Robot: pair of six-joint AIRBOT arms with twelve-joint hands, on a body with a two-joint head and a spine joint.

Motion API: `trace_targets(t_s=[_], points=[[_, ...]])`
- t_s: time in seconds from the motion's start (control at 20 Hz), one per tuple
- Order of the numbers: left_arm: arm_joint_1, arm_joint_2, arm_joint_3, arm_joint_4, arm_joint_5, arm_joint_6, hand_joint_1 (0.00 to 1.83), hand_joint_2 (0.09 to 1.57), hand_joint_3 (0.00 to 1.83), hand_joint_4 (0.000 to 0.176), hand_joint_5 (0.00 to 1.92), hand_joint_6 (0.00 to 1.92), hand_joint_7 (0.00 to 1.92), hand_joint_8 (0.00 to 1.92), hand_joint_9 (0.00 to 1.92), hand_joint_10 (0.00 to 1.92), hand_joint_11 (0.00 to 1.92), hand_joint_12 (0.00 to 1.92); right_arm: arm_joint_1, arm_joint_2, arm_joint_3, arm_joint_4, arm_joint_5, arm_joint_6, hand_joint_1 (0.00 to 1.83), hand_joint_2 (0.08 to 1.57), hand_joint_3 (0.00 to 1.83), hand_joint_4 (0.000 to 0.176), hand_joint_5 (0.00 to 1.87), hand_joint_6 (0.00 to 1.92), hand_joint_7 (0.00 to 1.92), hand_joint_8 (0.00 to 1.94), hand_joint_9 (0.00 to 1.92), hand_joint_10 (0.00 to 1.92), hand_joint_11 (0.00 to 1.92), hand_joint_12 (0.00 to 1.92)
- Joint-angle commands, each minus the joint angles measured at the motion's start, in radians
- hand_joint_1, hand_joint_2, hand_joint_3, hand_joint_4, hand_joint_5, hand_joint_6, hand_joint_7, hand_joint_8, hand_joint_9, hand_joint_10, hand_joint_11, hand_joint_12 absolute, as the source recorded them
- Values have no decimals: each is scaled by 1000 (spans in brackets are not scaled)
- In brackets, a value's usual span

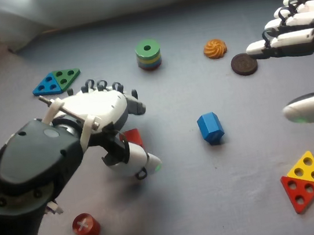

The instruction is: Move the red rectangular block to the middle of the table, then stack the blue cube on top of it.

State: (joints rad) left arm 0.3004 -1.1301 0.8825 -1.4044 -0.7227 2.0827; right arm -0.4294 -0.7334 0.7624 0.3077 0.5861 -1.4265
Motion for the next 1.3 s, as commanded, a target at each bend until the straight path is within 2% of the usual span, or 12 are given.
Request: trace_targets(t_s=[0.0,0.1,0.3,0.4,0.45,0.5,0.75,0.95,1.05,1.1,1.15,1.25], points=[[-8,16,-5,39,-49,8,751,970,0,99,354,0,85,0,1,0,0,123,1,-6,-1,25,141,-52,79,1037,0,0,266,0,258,0,203,0,0,382],[-14,21,-10,31,-51,10,778,946,0,100,335,0,66,0,0,0,0,116,2,-58,3,126,175,-187,91,1032,0,0,263,0,254,0,199,0,0,377],[-51,35,-25,-18,-51,58,740,930,0,83,252,0,55,2,0,0,0,83,47,-139,20,219,169,-289,104,1039,0,0,248,2,245,1,185,2,0,330],[-80,43,-34,-53,-51,91,645,894,0,46,168,0,24,0,0,0,0,113,75,-202,55,349,147,-400,107,1029,0,0,261,2,255,1,200,3,0,397],[-92,47,-39,-65,-51,100,602,884,0,11,113,0,4,0,0,0,0,118,83,-230,72,393,146,-443,121,1028,0,0,261,1,256,1,202,2,0,415],[-107,53,-46,-89,-51,123,576,880,0,0,66,0,0,0,0,0,0,101,91,-256,89,439,143,-486,122,1030,0,0,261,1,256,0,202,2,0,418],[-177,90,-63,-136,-51,200,513,832,0,0,0,0,0,0,0,0,0,195,128,-332,141,515,90,-531,236,980,0,0,250,0,244,0,188,0,0,381],[-212,139,-51,-165,-50,260,335,783,0,0,0,0,0,0,0,0,0,124,138,-402,188,626,70,-657,367,781,0,0,118,1,76,0,34,0,0,127],[-204,172,-49,-164,-64,261,324,773,0,0,0,0,0,0,0,0,0,107,145,-431,218,671,62,-683,367,748,0,52,114,3,3,0,0,0,0,107],[-202,184,-48,-164,-74,264,321,769,0,0,0,0,0,0,0,0,0,90,148,-439,226,680,62,-686,422,723,0,106,168,14,0,0,0,0,0,21],[-196,203,-48,-164,-84,269,319,771,0,0,0,0,0,0,0,0,0,86,151,-450,234,698,60,-698,460,707,0,139,189,17,0,0,0,0,0,3],[-190,231,-48,-176,-98,298,330,777,0,0,0,0,0,0,0,0,0,73,152,-465,241,710,60,-714,525,680,0,156,266,20,0,0,0,0,0,0]])
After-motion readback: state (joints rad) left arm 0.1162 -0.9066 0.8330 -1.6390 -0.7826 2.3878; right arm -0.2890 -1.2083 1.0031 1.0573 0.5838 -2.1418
